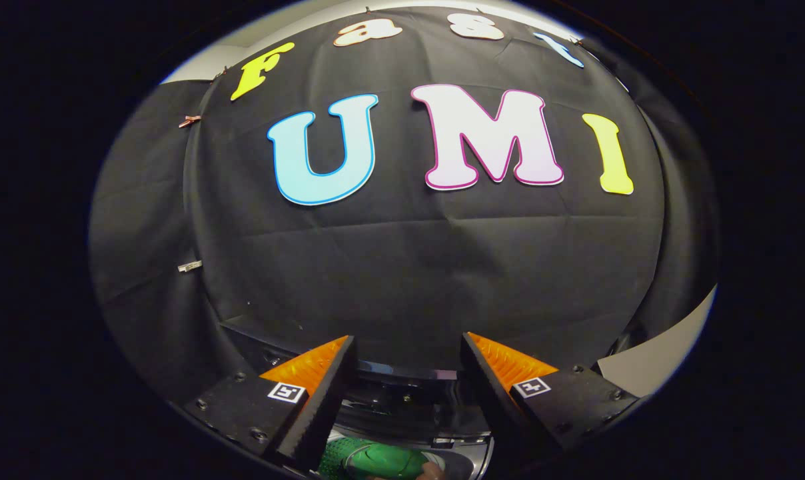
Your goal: Put the clothes into the washing machine and then close the washing machine lid.
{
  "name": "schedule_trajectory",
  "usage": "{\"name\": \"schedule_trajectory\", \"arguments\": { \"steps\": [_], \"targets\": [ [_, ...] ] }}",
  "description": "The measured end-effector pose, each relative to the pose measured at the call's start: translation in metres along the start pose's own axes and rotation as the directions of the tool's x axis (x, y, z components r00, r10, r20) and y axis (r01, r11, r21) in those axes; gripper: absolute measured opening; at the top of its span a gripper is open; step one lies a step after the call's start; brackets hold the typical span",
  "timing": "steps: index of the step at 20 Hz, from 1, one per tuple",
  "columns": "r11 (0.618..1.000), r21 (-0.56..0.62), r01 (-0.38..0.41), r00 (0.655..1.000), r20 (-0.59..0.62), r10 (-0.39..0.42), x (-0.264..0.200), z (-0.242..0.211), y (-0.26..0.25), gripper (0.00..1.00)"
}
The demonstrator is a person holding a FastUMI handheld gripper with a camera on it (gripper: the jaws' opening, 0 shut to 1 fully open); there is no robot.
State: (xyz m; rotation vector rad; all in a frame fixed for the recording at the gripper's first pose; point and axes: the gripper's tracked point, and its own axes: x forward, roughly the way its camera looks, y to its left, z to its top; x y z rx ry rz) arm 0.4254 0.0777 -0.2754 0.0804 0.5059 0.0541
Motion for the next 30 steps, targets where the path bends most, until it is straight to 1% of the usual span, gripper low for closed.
{"name": "schedule_trajectory", "arguments": {
  "steps": [3, 5, 12, 19, 23, 25, 27, 30],
  "targets": [
    [1.0, 0.006, 0.012, 1.0, -0.002, -0.012, 0.001, -0.001, -0.003, 0.97],
    [1.0, -0.003, 0.019, 1.0, -0.002, -0.019, 0.001, -0.003, -0.004, 0.95],
    [0.999, -0.017, 0.032, 0.999, -0.032, -0.032, -0.006, -0.008, -0.003, 0.96],
    [0.999, -0.022, 0.05, 0.996, -0.079, -0.051, -0.042, -0.02, 0.003, 0.96],
    [0.999, -0.006, 0.045, 0.993, -0.106, -0.045, -0.071, -0.032, 0.01, 0.96],
    [0.999, 0.002, 0.042, 0.991, -0.125, -0.042, -0.083, -0.043, 0.011, 0.96],
    [0.999, 0.012, 0.04, 0.983, -0.178, -0.037, -0.097, -0.059, 0.014, 0.96],
    [0.999, 0.01, 0.039, 0.979, -0.199, -0.036, -0.114, -0.077, 0.016, 0.96]
  ]
}}
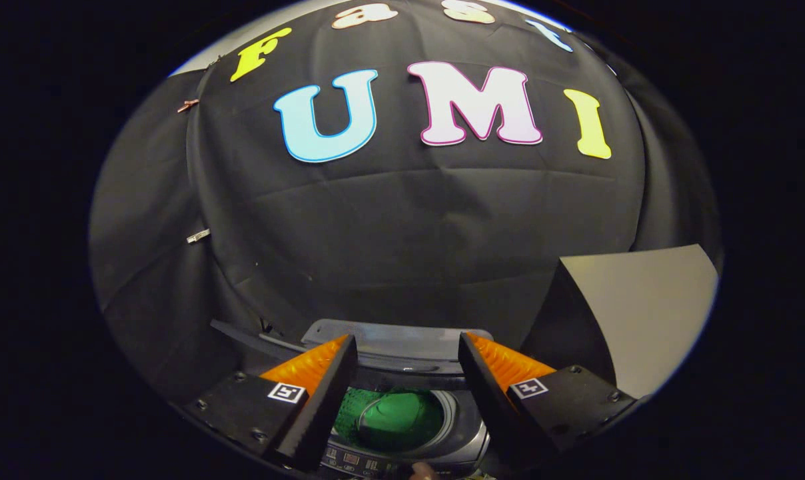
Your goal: Put the clothes into the washing machine and then close the washing machine lid.
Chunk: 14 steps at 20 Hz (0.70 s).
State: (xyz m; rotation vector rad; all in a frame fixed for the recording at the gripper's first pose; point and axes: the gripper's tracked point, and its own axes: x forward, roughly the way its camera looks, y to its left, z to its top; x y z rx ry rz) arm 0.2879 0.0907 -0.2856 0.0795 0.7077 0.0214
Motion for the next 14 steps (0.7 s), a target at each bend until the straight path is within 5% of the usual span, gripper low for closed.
{"name": "schedule_trajectory", "arguments": {
  "steps": [7, 14],
  "targets": [
    [1.0, -0.021, 0.002, 0.997, -0.076, -0.004, -0.017, -0.046, 0.0, 0.97],
    [0.998, -0.045, -0.035, 0.999, 0.008, 0.035, -0.059, -0.024, 0.004, 0.97]
  ]
}}
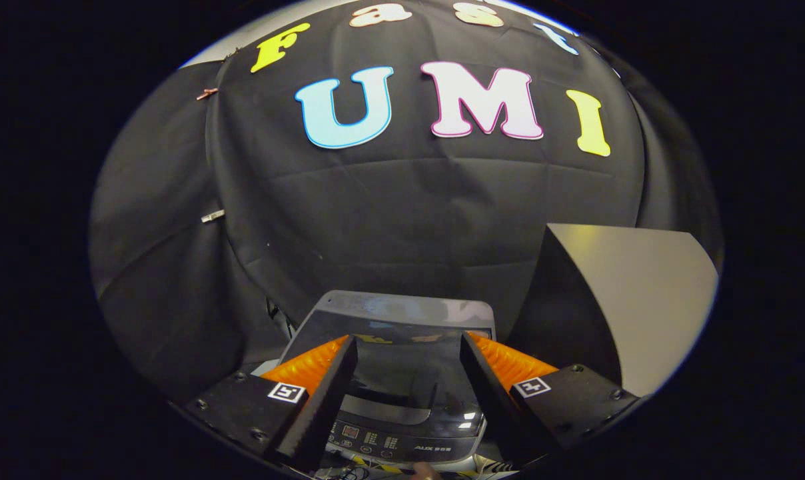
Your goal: Put the clothes into the washing machine and then close the washing machine lid.
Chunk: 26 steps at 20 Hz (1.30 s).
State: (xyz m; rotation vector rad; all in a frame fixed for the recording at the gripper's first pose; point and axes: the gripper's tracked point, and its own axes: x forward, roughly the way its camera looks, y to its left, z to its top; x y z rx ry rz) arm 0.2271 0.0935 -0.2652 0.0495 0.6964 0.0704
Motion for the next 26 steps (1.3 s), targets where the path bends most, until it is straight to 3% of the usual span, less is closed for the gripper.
{"name": "schedule_trajectory", "arguments": {
  "steps": [9, 18, 23, 26],
  "targets": [
    [0.997, -0.04, -0.064, 0.967, 0.244, 0.072, -0.101, 0.057, -0.004, 0.97],
    [0.993, -0.111, -0.027, 0.863, 0.499, 0.079, -0.233, 0.091, -0.043, 0.98],
    [0.996, -0.09, -0.01, 0.786, 0.615, 0.064, -0.305, 0.099, -0.07, 0.98],
    [0.997, -0.083, 0.006, 0.762, 0.645, 0.049, -0.333, 0.089, -0.083, 0.98]
  ]
}}
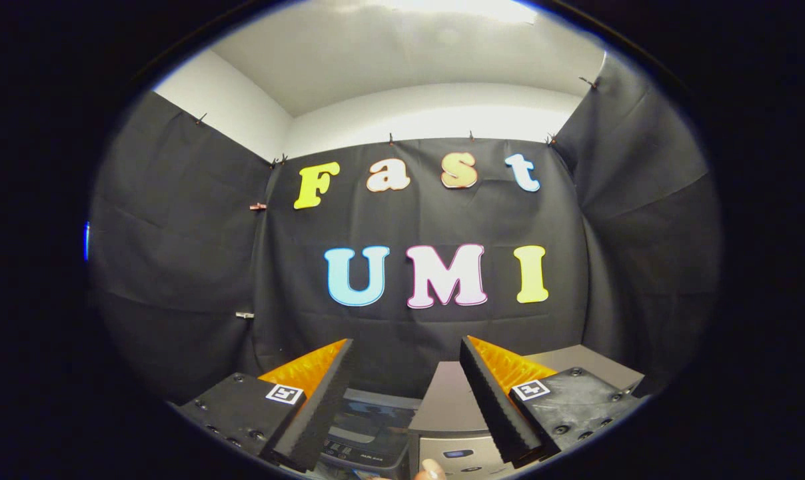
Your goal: Put the clothes into the washing machine and then close the washing machine lid.
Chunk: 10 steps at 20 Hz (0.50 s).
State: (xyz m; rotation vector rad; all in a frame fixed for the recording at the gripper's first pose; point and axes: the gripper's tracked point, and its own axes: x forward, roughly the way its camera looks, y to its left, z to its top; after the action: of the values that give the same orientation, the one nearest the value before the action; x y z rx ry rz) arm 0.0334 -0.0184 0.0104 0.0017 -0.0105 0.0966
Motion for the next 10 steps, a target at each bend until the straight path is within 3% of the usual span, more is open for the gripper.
{"name": "schedule_trajectory", "arguments": {
  "steps": [6, 10],
  "targets": [
    [0.999, 0.001, 0.049, 0.998, 0.047, -0.049, -0.047, 0.012, -0.02, 0.98],
    [0.998, -0.045, 0.038, 0.998, 0.054, -0.036, -0.063, 0.008, -0.015, 0.98]
  ]
}}
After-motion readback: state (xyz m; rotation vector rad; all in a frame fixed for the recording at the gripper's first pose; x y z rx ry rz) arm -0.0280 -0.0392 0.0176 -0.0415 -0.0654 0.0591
